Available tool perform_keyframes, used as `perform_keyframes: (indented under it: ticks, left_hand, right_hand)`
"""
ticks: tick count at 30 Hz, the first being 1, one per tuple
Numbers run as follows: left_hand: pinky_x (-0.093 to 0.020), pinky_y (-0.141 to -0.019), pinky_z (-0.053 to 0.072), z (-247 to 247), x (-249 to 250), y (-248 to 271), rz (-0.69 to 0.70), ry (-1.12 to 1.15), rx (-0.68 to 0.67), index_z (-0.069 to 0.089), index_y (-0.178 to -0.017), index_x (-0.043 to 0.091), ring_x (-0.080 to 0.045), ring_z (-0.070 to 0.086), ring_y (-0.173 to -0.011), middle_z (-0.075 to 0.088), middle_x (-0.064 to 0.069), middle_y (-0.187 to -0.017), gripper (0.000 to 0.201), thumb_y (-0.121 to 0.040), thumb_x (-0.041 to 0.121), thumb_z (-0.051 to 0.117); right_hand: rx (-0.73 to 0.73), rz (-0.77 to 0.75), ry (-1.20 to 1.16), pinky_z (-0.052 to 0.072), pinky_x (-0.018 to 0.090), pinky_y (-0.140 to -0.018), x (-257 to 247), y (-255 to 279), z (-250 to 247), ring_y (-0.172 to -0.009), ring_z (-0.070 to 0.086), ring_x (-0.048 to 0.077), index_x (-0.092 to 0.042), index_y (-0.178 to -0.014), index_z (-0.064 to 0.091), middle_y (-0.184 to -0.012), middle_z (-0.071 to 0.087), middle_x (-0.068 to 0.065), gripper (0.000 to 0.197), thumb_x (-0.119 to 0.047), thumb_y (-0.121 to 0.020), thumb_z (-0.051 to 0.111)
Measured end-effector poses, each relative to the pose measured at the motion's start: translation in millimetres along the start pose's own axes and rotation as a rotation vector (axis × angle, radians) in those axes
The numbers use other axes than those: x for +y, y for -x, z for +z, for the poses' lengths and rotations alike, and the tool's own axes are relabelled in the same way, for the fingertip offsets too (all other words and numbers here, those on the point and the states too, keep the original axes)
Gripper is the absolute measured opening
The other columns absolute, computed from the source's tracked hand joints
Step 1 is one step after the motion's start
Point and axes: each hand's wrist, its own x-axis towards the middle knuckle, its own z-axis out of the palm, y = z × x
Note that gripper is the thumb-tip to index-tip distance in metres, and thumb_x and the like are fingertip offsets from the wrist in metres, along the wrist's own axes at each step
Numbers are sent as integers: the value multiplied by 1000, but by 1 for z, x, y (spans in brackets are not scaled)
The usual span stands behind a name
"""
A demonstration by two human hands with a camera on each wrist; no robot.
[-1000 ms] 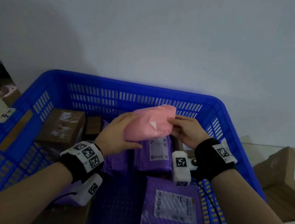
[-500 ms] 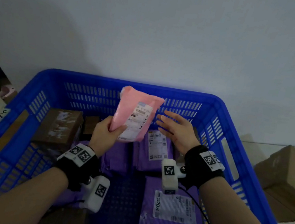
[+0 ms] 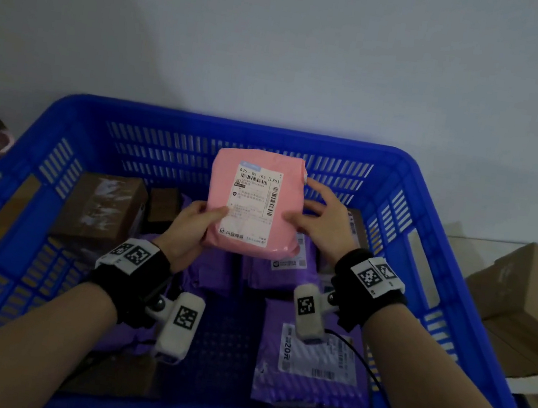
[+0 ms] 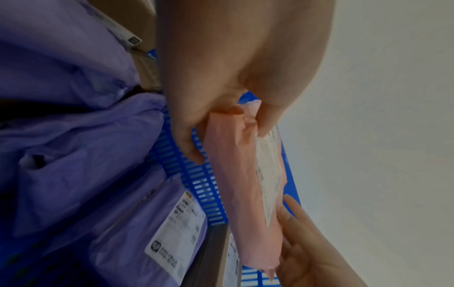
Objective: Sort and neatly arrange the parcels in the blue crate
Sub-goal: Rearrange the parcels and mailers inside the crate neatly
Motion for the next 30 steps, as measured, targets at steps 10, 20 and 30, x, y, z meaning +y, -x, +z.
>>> perform_keyframes:
  ticks: [10,20,30]
  left_hand:
    - [-43,-79,54,15,-39,-25,-45,-441,111,65,-100,-2,-24,59,-88,64,-18,-100,18,-85,-5,56]
    - [-53,-76,56,40,-67,-51,-148,-476,98,52,-121,4,-35,61,-96,58,-19,-97,45,-79,-7,64]
    - [-25,-44,54,54,-66,-71,-134,-544,46,49,-127,3,-22,56,-68,55,-11,-74,49,-82,-12,58]
  right_hand:
    - [60,71,289,48,42,-99,52,-6,-5,-108,58,26,-9,-138,44,-128,57,17,73,6,-71,72]
    - [-50,105,867,29,27,-110,79,-10,-11,-135,38,27,-21,-142,37,-156,14,11,75,-31,-77,74]
    - [-187,-1,1109,5,35,-120,99,-18,-14,-149,-8,20,-27,-152,9,-160,-11,5,80,-51,-89,52]
